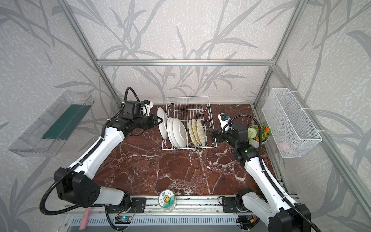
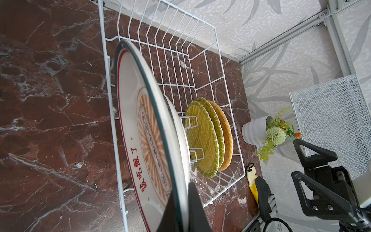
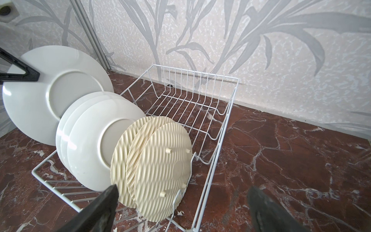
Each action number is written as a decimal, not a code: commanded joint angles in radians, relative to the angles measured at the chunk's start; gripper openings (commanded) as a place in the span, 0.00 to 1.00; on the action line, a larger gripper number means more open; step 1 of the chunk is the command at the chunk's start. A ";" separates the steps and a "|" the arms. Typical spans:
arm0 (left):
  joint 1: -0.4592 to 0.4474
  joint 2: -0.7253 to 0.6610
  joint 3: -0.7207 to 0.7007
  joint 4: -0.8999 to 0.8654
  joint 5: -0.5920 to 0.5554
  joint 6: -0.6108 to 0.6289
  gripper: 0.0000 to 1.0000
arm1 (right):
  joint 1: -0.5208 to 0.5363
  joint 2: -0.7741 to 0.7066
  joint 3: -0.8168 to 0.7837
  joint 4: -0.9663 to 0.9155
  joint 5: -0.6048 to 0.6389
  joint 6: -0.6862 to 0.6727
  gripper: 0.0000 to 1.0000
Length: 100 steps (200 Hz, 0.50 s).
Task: Unload the plates from the dish rack
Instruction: Pick up a plate from the dish rack.
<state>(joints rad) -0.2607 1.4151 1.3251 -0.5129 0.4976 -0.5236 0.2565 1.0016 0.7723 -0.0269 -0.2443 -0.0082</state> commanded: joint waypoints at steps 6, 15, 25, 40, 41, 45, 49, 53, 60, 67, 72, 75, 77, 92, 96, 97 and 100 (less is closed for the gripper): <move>-0.002 -0.029 0.040 0.079 0.026 -0.008 0.00 | 0.007 0.009 -0.001 0.027 -0.008 0.008 0.99; -0.002 -0.034 0.039 0.095 0.028 -0.017 0.00 | 0.009 0.013 0.001 0.028 -0.010 0.010 0.99; -0.002 -0.038 0.043 0.101 0.024 -0.023 0.00 | 0.010 0.015 0.002 0.030 -0.010 0.010 0.99; -0.001 -0.045 0.050 0.099 0.020 -0.020 0.00 | 0.013 0.017 0.005 0.030 -0.010 0.010 0.99; -0.001 -0.045 0.051 0.099 0.020 -0.021 0.00 | 0.013 0.017 0.005 0.030 -0.010 0.010 0.99; -0.002 -0.048 0.052 0.098 0.018 -0.018 0.00 | 0.013 0.017 0.006 0.029 -0.010 0.010 0.99; -0.002 -0.049 0.053 0.096 0.015 -0.015 0.00 | 0.013 0.017 0.007 0.029 -0.010 0.010 0.99; -0.002 -0.050 0.054 0.093 0.013 -0.012 0.00 | 0.013 0.017 0.007 0.029 -0.010 0.010 0.99; -0.002 -0.051 0.058 0.085 0.007 -0.006 0.00 | 0.015 0.017 0.007 0.028 -0.010 0.009 0.99; -0.002 -0.052 0.060 0.074 0.001 0.002 0.00 | 0.015 0.016 0.007 0.027 -0.010 0.010 0.99; -0.002 -0.052 0.060 0.066 -0.004 0.009 0.00 | 0.015 0.017 0.007 0.027 -0.010 0.010 0.99; -0.002 -0.053 0.064 0.060 -0.009 0.012 0.00 | 0.015 0.016 0.007 0.027 -0.010 0.010 0.99; -0.002 -0.052 0.065 0.057 -0.011 0.014 0.00 | 0.015 0.017 0.007 0.027 -0.010 0.010 0.99; -0.002 -0.053 0.072 0.026 -0.029 0.035 0.00 | 0.017 0.017 0.009 0.027 -0.011 0.008 0.99; -0.002 -0.054 0.075 0.019 -0.036 0.040 0.00 | 0.017 0.018 0.010 0.027 -0.010 0.008 0.99; -0.002 -0.054 0.075 0.017 -0.037 0.042 0.00 | 0.017 0.018 0.010 0.027 -0.010 0.008 0.99; -0.002 -0.055 0.076 0.012 -0.039 0.044 0.00 | 0.018 0.019 0.010 0.027 -0.010 0.008 0.99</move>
<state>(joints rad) -0.2607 1.4128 1.3437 -0.4915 0.4873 -0.5220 0.2676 1.0161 0.7723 -0.0257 -0.2447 -0.0078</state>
